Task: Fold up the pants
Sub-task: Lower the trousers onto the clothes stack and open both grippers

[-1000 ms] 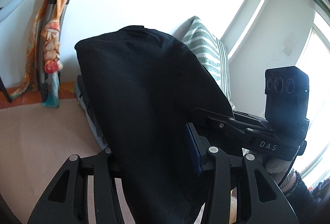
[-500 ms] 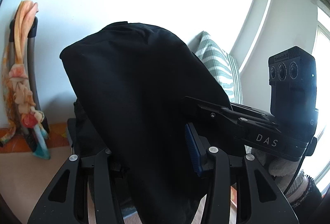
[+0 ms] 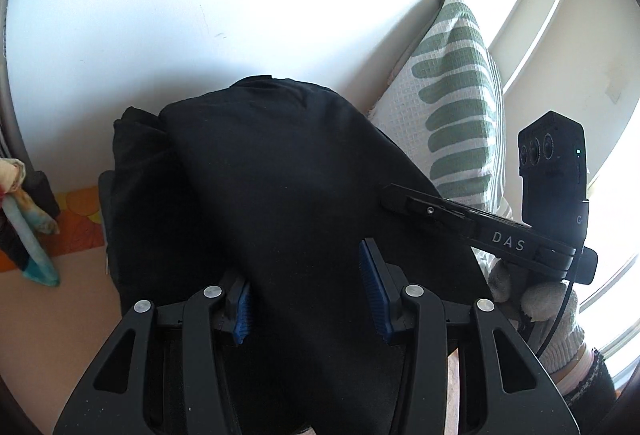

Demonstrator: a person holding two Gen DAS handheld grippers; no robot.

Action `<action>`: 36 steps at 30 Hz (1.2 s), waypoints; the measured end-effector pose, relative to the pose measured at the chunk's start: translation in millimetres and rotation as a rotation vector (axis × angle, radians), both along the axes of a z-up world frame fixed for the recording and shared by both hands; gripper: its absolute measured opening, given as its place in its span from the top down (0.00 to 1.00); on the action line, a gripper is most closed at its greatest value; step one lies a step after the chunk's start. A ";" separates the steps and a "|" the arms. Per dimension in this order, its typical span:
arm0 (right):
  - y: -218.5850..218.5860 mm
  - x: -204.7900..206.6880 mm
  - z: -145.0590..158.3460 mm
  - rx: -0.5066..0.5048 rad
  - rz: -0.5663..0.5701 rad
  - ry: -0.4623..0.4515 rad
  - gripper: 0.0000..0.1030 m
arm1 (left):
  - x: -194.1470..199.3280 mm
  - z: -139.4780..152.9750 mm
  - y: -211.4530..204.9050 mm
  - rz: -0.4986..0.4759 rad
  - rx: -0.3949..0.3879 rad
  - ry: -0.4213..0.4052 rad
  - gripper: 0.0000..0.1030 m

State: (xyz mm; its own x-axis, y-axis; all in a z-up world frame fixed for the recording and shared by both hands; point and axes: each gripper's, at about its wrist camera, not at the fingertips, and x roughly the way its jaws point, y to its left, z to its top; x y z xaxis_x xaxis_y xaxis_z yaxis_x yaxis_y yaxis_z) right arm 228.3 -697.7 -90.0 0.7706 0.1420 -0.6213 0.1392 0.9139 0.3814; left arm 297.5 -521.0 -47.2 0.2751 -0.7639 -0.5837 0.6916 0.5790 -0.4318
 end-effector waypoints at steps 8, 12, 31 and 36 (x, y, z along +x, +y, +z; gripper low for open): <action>4.0 -14.8 -0.7 -0.090 -0.027 0.032 0.68 | 6.0 1.8 2.2 0.035 0.061 -0.054 0.55; 4.1 -19.0 -3.0 -0.149 -0.067 0.081 0.63 | -0.1 6.2 4.3 0.039 0.095 -0.097 0.55; 55.9 -88.4 36.0 -0.189 -0.166 0.036 0.28 | -70.6 46.9 80.4 0.005 0.054 -0.252 0.24; 86.8 -113.5 57.1 -0.210 -0.180 -0.011 0.15 | -99.2 60.5 106.8 -0.006 0.039 -0.273 0.23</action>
